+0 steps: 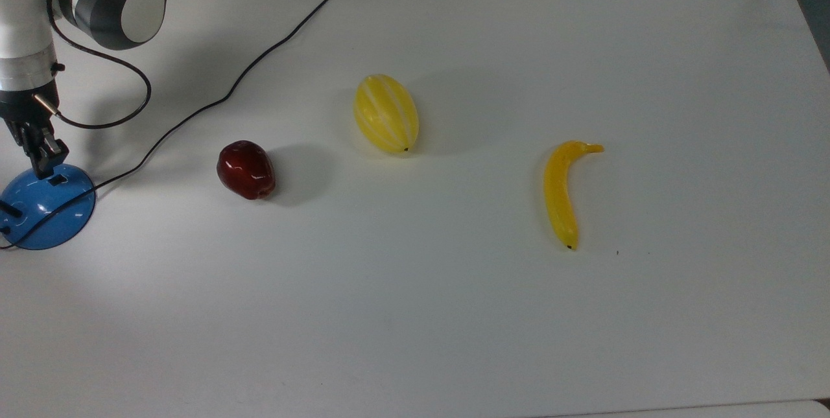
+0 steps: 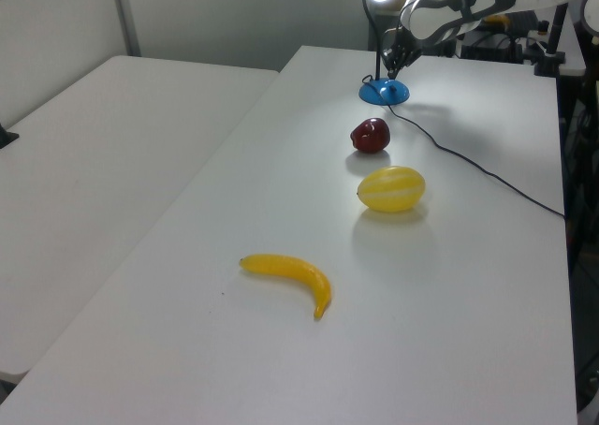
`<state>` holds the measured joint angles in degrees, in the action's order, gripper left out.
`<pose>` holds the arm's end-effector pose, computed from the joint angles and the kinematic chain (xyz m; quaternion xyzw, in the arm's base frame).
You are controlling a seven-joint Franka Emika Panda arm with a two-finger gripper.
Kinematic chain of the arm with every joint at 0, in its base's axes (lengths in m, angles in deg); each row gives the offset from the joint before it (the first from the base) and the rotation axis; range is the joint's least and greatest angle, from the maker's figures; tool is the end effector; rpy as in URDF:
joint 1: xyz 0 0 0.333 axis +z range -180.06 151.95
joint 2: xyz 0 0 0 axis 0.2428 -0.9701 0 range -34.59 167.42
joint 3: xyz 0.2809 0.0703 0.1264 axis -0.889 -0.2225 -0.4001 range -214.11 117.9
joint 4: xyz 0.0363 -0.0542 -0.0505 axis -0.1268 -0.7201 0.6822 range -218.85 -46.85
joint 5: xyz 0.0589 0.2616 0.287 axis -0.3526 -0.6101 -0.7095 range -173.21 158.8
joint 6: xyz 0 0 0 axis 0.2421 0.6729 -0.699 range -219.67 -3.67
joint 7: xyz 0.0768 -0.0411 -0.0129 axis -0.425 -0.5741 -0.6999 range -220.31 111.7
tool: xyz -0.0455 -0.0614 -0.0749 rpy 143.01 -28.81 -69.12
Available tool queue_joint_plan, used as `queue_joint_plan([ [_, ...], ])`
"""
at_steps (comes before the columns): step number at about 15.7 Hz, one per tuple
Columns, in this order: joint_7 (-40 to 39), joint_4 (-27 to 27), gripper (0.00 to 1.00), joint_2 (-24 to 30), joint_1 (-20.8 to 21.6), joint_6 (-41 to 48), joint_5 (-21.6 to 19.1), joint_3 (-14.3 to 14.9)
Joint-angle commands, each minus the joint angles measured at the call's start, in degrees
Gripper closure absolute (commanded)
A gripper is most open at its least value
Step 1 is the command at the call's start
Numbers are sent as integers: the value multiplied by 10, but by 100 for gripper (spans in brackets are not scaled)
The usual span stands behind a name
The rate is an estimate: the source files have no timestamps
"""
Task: Turn off lamp
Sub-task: 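Lower the gripper onto the switch on the lamp base and press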
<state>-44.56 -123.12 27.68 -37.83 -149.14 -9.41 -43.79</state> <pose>0.6796 -0.3476 0.3561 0.9226 -0.3157 0.2175 0.0420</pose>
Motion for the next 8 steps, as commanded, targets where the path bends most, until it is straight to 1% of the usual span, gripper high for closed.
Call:
queue_joint_plan([
  [1,1,5,96,-8,-4,-16,6,-6],
  [6,0,-5,97,-8,-3,-16,29,-6],
  [8,-1,-10,97,-8,-3,-16,32,-6],
])
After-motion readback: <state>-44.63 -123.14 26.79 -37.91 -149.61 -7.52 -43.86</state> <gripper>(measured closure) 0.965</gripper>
